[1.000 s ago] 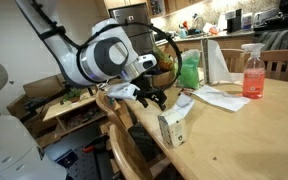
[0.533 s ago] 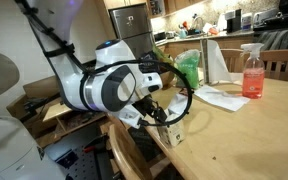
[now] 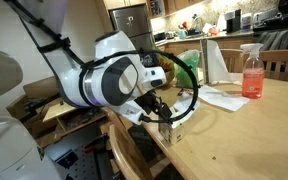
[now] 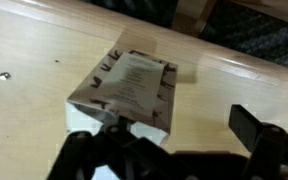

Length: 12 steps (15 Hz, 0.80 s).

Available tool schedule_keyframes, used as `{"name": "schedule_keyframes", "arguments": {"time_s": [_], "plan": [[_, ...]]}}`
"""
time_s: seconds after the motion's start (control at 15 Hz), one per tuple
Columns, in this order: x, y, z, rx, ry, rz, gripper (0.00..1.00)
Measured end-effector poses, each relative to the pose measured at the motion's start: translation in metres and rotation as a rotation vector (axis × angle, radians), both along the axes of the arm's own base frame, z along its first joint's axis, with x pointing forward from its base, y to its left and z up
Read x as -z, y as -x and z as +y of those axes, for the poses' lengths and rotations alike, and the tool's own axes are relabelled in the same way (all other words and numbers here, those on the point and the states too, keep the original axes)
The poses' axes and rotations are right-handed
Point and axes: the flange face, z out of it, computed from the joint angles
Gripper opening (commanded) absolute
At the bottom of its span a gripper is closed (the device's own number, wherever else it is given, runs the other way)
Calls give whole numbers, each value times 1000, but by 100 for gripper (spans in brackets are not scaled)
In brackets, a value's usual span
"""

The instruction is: Open the white box and remove one tea bag from the box and place it on the table

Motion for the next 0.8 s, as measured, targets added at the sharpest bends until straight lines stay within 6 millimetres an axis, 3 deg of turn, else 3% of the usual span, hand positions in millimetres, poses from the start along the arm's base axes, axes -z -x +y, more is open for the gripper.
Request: {"name": "schedule_keyframes", "arguments": {"time_s": [0.47,0.8], "plan": [[-62,-20,2,38,197,-70,100],[-75,-22,18,56,300,-43,100]]}}
